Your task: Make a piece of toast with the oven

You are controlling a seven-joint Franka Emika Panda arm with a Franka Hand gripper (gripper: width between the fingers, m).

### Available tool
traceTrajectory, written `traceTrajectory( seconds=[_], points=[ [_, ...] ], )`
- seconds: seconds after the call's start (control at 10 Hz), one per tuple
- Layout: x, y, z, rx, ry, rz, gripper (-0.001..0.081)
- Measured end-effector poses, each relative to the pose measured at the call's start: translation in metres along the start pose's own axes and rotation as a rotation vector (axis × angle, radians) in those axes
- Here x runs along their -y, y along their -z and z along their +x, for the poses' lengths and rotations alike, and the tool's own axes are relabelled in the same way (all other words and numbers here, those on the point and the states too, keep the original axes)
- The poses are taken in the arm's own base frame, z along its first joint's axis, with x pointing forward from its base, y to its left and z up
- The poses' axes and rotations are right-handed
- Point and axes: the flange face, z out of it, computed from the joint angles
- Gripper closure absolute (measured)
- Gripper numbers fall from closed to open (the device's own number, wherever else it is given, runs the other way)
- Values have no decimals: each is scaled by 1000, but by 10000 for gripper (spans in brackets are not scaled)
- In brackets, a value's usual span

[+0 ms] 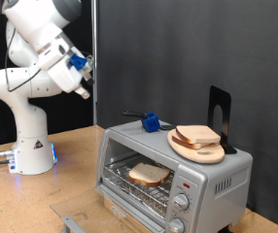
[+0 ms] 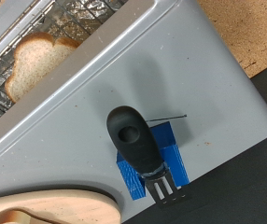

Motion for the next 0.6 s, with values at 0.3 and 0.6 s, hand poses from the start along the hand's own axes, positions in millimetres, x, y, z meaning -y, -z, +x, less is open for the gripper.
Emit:
traceTrajectory(
  seconds=[0.3, 0.6],
  points=[
    [1, -2, -3, 24, -241, 39, 6],
    [-25, 9, -11, -12, -637, 51, 6]
  ],
)
